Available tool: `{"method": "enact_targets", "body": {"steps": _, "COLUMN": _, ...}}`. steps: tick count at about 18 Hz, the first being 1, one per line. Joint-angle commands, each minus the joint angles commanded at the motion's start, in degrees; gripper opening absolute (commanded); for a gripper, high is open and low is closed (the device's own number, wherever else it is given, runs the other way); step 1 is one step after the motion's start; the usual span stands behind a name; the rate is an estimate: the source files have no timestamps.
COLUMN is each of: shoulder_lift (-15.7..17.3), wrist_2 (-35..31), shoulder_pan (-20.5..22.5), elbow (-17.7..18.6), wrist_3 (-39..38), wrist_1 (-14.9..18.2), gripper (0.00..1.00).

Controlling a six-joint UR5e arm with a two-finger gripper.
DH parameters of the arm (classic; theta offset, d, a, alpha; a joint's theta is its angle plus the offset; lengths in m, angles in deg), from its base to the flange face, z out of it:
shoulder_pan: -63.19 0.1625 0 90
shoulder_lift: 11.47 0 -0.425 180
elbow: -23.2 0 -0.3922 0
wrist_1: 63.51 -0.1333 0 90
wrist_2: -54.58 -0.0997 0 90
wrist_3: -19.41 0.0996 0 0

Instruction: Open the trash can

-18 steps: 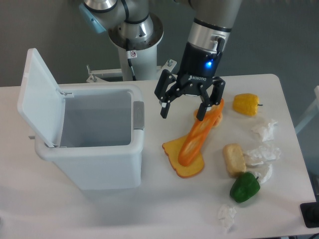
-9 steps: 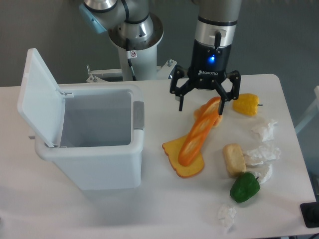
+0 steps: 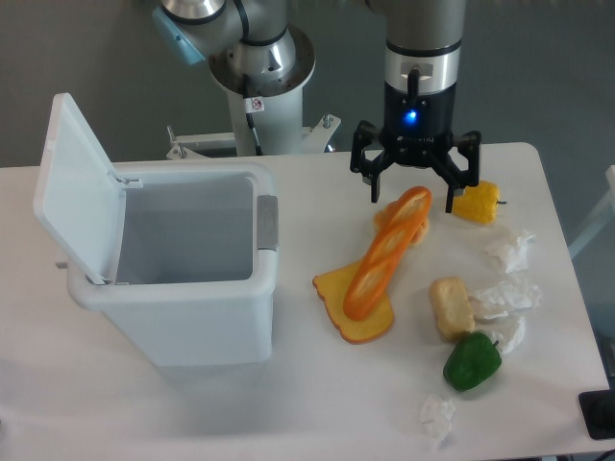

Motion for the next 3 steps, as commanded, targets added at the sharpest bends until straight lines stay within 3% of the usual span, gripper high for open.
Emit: {"method": "enact_targets", "body": {"steps": 3, "shoulder_lift": 0.0, "wrist_2": 0.0, "shoulder_pan": 0.0, "elbow": 0.0, "wrist_3": 0.0, "wrist_1": 0.0, "gripper": 1.0}}
